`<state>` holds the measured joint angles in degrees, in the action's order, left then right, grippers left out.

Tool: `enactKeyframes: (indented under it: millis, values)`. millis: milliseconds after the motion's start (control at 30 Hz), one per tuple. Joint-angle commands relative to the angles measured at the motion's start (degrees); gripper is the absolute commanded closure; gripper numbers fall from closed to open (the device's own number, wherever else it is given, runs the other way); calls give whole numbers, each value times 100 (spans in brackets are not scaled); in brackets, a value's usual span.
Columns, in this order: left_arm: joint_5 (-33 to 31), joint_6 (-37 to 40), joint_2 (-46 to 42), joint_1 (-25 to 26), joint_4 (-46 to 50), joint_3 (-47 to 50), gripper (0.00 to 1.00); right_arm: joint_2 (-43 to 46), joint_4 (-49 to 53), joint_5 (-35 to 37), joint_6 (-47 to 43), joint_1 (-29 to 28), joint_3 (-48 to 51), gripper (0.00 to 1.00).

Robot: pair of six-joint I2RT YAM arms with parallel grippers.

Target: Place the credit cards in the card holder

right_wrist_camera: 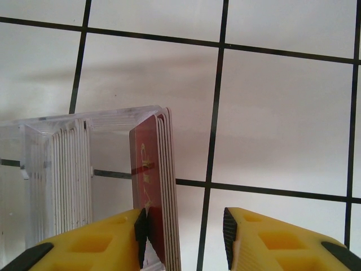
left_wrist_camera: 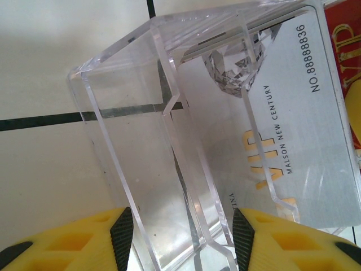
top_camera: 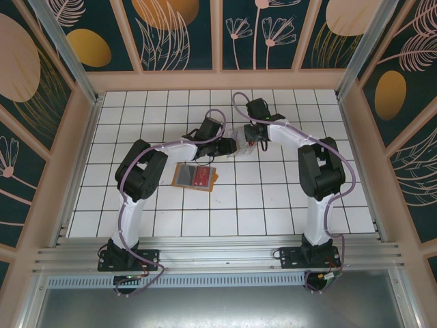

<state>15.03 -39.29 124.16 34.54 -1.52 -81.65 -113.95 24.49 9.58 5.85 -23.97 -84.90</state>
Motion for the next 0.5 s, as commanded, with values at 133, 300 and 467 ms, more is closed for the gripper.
enactKeyframes:
  millis: [133,300,467]
  values:
    - [31,-79,153,-4,-50,35,47,388,189,196,-50,68,-27,59]
    - [47,-81,168,-7,-50,11,47,376,196,94,-66,67,-35,63]
    - [44,-84,172,-9,-26,-17,47,375,178,-17,-99,61,-38,75]
